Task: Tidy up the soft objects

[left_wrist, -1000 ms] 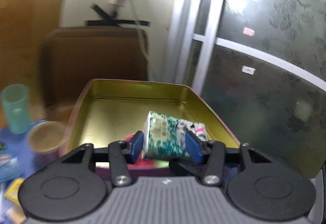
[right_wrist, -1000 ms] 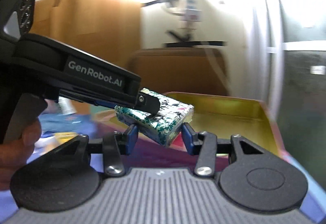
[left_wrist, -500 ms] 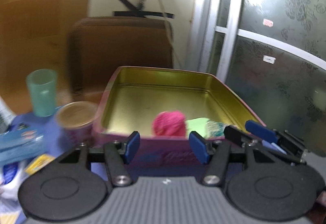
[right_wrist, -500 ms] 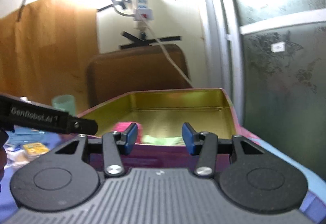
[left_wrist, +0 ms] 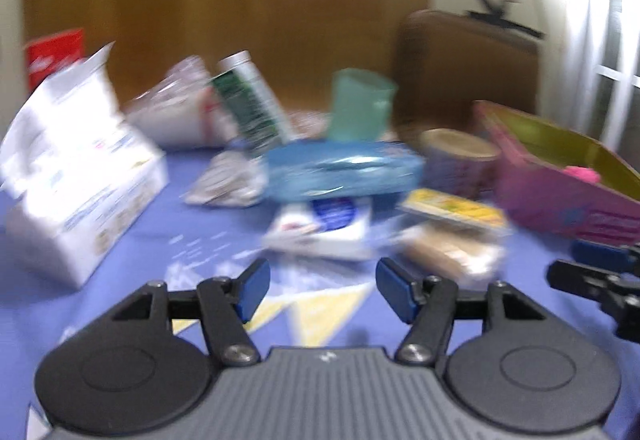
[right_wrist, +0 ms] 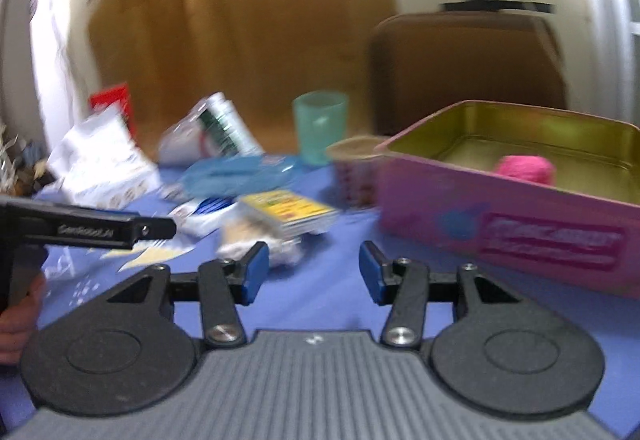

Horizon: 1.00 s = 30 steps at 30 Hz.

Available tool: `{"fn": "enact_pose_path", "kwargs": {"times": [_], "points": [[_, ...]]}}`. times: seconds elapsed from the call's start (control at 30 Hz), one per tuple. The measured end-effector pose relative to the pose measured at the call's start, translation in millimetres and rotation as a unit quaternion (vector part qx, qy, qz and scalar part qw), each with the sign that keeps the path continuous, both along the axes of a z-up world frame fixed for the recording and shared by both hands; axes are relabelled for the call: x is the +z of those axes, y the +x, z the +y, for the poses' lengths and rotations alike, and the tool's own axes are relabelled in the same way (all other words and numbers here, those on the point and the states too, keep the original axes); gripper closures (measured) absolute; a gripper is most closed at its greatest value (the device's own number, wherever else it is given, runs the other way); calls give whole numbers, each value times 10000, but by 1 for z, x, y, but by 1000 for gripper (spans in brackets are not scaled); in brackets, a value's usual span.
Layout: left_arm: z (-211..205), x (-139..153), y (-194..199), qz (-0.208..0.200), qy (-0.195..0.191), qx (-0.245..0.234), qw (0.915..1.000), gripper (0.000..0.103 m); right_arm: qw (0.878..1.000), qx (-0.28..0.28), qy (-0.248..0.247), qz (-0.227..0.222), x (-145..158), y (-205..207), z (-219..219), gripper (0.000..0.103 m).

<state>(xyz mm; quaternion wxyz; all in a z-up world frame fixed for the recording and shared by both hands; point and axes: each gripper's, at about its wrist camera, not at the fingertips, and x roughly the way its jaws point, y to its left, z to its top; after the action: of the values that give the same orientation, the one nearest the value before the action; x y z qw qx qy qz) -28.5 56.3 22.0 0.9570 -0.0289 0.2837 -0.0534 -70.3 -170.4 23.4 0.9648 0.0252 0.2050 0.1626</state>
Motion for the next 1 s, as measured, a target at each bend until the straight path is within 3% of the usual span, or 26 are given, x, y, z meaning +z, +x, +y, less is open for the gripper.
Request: {"fn": "enact_pose_path", "kwargs": {"times": [0.07,0.13,0.2,0.27,0.3,0.57,0.6,0.63,0.67,0.77,0.87,1.0], "points": [[13,-10,4,195,-223,179,9994,44,9998,141,-139,48,-1,4,14,43],[22,-8,1,86,-522,219,9984,40,9995,227,-189,75,1,11,23,42],[23,-8,1,67,-585,207,9981,40,9996,193,-57,174,5,25,24,37],[21,-8,-2,33,-570,148,9983,39,9990,53,279,337,8,46,18,22],[21,-8,-5,3,-561,131,9983,39,9978,-59,483,445,9,57,13,20],[23,-7,-7,-109,-648,134,9978,33,9700,-159,1858,1562,-15,112,-3,18],[24,-7,-6,-113,-681,147,9975,33,9682,-173,1965,1541,-17,113,-4,21],[25,-7,-7,-120,-712,165,9972,33,9679,-169,1981,1535,-16,112,-2,37],[26,-7,-7,-126,-746,181,9970,32,9682,-171,1957,1550,-15,111,0,61],[28,-7,-8,-134,-812,224,9964,31,9699,41,2041,1331,-6,99,-3,75],[31,-6,-9,-178,-867,294,9956,29,9845,347,1500,838,8,72,9,83],[40,-5,-13,-270,-1097,447,9926,26,9942,939,503,114,15,24,36,89]]}}
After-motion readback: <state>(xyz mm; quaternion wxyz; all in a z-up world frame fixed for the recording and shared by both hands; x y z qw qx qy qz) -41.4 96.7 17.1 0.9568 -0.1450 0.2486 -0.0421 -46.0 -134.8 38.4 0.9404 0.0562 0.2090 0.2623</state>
